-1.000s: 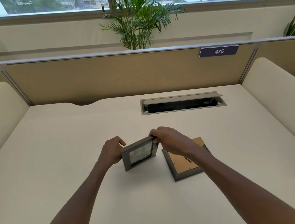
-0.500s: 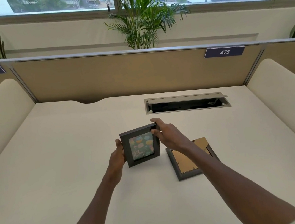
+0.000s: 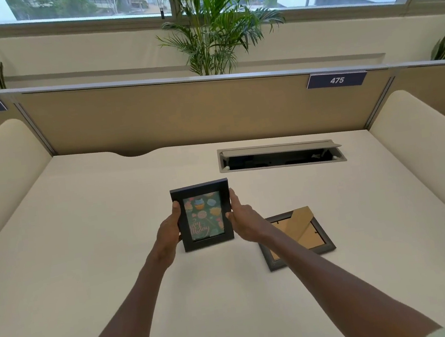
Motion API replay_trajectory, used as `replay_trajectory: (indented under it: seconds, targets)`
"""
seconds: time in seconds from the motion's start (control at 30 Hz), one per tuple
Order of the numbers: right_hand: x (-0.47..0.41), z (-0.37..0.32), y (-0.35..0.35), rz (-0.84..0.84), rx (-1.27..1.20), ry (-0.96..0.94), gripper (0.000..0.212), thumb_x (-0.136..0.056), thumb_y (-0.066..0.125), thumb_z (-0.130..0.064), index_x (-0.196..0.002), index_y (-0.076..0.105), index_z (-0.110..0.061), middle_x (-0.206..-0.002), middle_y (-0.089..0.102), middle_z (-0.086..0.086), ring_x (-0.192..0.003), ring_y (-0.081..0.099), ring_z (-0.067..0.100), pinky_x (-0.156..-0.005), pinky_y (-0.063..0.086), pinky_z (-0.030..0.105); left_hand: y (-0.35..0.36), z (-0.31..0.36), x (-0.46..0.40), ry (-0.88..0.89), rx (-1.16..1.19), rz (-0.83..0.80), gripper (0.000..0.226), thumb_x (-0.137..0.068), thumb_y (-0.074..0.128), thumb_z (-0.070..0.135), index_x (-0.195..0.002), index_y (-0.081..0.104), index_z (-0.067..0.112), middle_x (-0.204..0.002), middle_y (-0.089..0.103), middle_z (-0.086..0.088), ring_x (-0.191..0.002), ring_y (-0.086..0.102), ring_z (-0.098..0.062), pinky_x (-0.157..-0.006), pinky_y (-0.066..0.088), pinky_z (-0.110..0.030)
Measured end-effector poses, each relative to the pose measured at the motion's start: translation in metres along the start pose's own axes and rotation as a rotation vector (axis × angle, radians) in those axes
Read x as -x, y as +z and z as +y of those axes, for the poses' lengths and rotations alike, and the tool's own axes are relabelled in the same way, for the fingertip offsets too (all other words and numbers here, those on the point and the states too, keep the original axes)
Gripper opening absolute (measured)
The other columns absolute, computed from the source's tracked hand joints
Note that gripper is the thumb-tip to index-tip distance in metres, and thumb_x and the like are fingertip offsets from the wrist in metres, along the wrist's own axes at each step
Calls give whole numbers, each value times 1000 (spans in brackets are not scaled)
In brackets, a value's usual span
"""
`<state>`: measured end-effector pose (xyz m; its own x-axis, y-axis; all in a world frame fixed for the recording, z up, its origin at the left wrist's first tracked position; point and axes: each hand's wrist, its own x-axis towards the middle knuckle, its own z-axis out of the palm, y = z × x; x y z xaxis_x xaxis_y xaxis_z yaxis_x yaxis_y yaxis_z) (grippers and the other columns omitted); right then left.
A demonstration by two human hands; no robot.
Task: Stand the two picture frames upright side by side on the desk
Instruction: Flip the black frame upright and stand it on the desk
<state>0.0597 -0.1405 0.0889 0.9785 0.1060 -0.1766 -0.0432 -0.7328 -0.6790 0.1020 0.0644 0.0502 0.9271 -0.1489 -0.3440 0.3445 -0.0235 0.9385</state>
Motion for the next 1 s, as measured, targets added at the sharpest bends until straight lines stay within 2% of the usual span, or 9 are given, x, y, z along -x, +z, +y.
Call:
replay_trajectory:
  seconds: [0.17,0.37,0.53,0.6,0.7,0.77,0.83,0.9,1.0]
  targets:
    - [-5,-1,11,-128,122,68,87,-101,46,-12,-149,-26,-10,-123,59,24,-98,64,32,-87,56,46,-7,-1,-8,-7,22,19,51,-89,38,70,-102,70,32,-108,73,7,-106,65,-15,-93,47,-39]
    - [-12,-8,17,-197,130,80,87,-101,44,-11,-146,-30,-8,-119,60,26,-98,64,37,-90,53,51,-18,0,-7,-2,27,34,53,-87,37,72,-104,69,32,-113,71,2,-107,64,-20,-96,45,-40]
    - [-13,-12,24,-246,126,64,88,-101,44,-11,-146,-31,-10,-128,56,26,-104,62,35,-93,52,48,-29,-2,-5,-6,41,58,52,-89,38,70,-104,68,30,-110,71,4,-105,64,-18,-93,45,-38]
    - [-13,-13,27,-255,117,68,87,-101,44,-9,-147,-30,-11,-123,58,25,-98,63,32,-86,53,42,-35,-4,-6,-8,50,66,54,-89,39,70,-106,68,28,-113,71,2,-107,64,-19,-95,45,-40]
    - [-12,-11,32,-254,97,100,87,-100,45,-6,-148,-27,-12,-93,59,18,-71,56,20,-64,45,31,-41,-7,-5,-10,61,75,55,-85,44,73,-104,71,28,-109,74,4,-106,66,-19,-93,48,-39]
    - [-10,-9,34,-249,91,118,87,-99,45,-5,-150,-25,-12,-80,54,12,-62,49,15,-58,40,28,-41,-9,-3,-7,61,75,58,-78,51,77,-102,73,28,-105,77,6,-104,69,-17,-88,51,-35]
    - [-8,-4,35,-246,87,109,85,-99,44,-5,-150,-24,-12,-84,57,16,-64,50,18,-61,42,32,-40,-14,-1,1,57,82,65,-68,59,80,-102,74,26,-103,78,4,-100,72,-19,-87,54,-35]
    - [-6,2,34,-221,93,94,83,-100,44,-7,-150,-23,-12,-98,62,22,-73,56,24,-67,47,37,-37,-21,2,7,36,112,74,-61,64,81,-102,73,21,-101,79,2,-99,73,-21,-91,55,-39]
    - [-1,15,31,-174,113,90,81,-101,43,-9,-151,-20,-11,-112,61,24,-89,63,31,-78,52,41,-28,-34,11,19,-32,176,85,-65,62,81,-117,68,14,-108,77,-1,-107,70,-21,-98,52,-42]
